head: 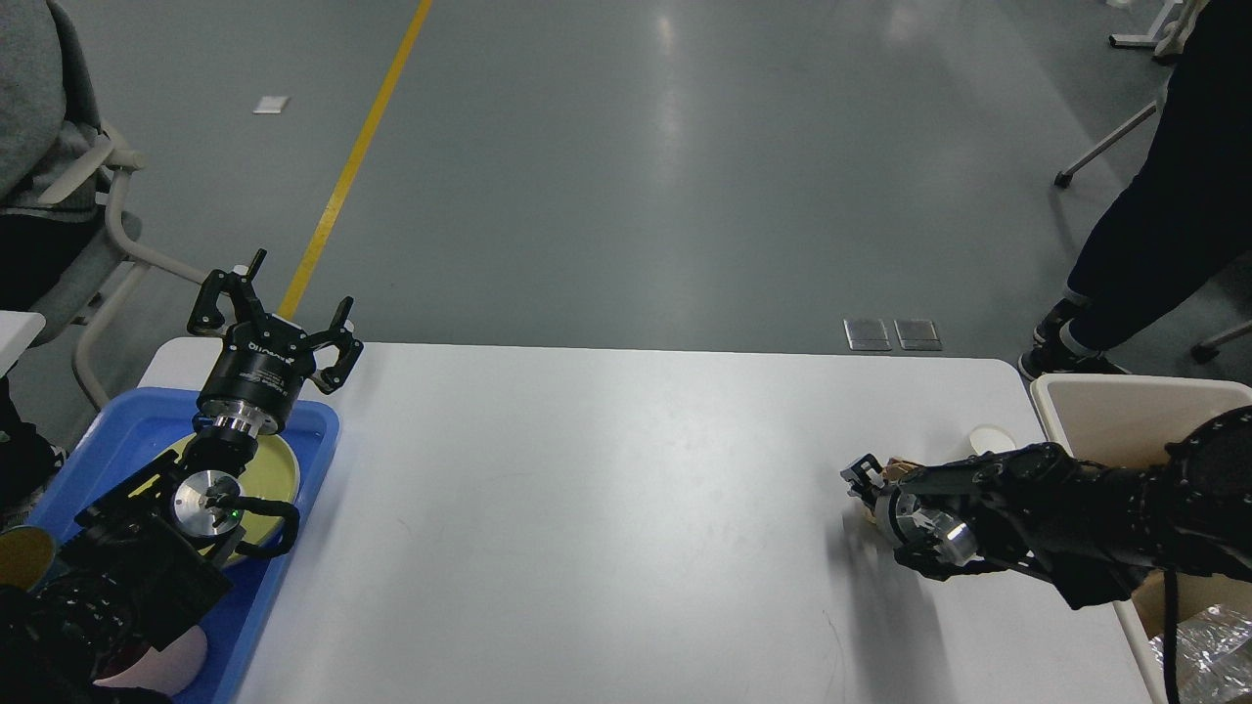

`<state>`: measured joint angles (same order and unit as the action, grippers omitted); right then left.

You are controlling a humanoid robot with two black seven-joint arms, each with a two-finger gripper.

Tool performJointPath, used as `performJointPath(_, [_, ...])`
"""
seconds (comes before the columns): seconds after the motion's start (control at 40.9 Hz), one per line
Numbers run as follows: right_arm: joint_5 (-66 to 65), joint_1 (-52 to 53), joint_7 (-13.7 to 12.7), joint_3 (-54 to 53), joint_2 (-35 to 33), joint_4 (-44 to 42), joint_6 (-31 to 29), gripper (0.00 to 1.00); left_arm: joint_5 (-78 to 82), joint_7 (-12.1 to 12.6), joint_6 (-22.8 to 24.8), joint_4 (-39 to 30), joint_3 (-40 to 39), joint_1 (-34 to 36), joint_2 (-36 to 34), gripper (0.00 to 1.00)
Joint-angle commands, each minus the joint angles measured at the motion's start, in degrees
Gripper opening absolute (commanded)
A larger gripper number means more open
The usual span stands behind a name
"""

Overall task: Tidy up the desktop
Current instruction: 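Move the right gripper down onto the crumpled brown paper and grasp, then lift the crumpled paper into the cardboard bin and release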

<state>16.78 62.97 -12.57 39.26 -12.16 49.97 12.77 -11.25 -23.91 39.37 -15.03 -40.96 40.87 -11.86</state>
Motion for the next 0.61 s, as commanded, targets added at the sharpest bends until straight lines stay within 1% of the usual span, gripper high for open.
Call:
performJointPath(0.0, [-0.1,0.0,0.0,0.0,0.2,0.1,1.4,0.0,0.0,0.0,0.0,0.0,0.0,0.0,0.0,1.0])
performJointPath(0.098, [-0.2,0.7,0.0,-0.1,0.6,0.7,4.0,0.0,0.0,0.0,0.0,0.0,0.0,0.0,0.0,1.0])
performJointPath(0.342, [-0.3,4.2,0.0,-0.1,-0.1,6.0,5.1,0.0,0.0,0.0,0.0,0.0,0.0,0.0,0.0,1.0])
performJointPath(0.489, [-1.0,9.9,0.0,0.2,-4.6,16.3,5.1,0.0,0.0,0.0,0.0,0.0,0.0,0.0,0.0,1.0])
performJointPath(0.587, [-1.3,17.2,0.1,0.6,-9.0,27.0,4.5,0.0,0.0,0.0,0.0,0.0,0.0,0.0,0.0,1.0])
